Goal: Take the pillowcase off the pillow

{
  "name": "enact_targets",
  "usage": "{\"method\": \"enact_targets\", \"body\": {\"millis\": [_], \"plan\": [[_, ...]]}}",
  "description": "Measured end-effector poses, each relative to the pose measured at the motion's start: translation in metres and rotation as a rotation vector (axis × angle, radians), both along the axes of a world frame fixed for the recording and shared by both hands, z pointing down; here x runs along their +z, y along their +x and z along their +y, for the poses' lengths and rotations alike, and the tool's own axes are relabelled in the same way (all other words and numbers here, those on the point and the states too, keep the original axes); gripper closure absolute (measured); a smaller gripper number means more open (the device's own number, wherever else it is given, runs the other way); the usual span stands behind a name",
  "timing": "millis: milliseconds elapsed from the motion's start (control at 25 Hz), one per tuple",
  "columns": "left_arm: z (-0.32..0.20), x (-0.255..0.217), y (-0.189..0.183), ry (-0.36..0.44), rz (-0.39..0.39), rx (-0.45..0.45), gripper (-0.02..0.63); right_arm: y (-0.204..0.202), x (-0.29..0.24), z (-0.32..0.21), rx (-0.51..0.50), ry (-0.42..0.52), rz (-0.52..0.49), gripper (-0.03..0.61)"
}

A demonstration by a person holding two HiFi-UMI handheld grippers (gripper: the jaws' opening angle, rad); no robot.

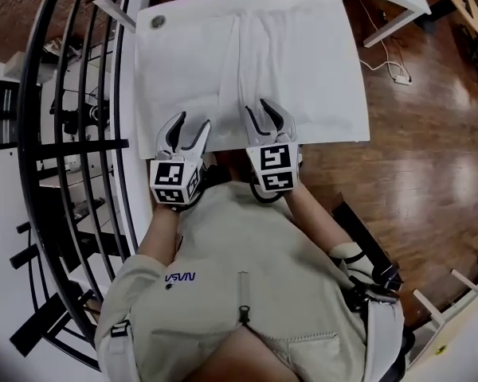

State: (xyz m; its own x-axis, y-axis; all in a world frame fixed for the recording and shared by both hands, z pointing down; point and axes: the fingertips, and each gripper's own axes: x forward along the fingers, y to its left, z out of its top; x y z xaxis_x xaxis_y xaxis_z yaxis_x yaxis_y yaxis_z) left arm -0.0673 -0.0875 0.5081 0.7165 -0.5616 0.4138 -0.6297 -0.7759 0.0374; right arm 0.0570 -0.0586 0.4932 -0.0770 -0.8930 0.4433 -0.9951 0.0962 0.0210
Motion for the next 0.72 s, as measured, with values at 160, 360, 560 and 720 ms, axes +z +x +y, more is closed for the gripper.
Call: {"method": "enact_targets", "body": {"millis": [160, 360, 560, 720], "plan": [[0.006, 0.014, -0.001, 0.011, -0.049, 0.031, 0.360, -0.015, 0.019, 0.015, -0.018, -0.047, -0.024, 0.440], [0.009, 0.025, 0.006, 0.007, -0.096, 0.104, 0.359, -0.023, 0.040, 0.025, 0.023, -0.136, -0.055, 0.426], [0.012, 0.042, 0.011, -0.028, -0.133, 0.189, 0.354, -0.023, 0.056, 0.022, 0.102, -0.190, -0.061, 0.426], [0.009, 0.060, 0.015, -0.046, -0.168, 0.216, 0.366, -0.021, 0.068, 0.021, 0.122, -0.230, -0.023, 0.425]]}}
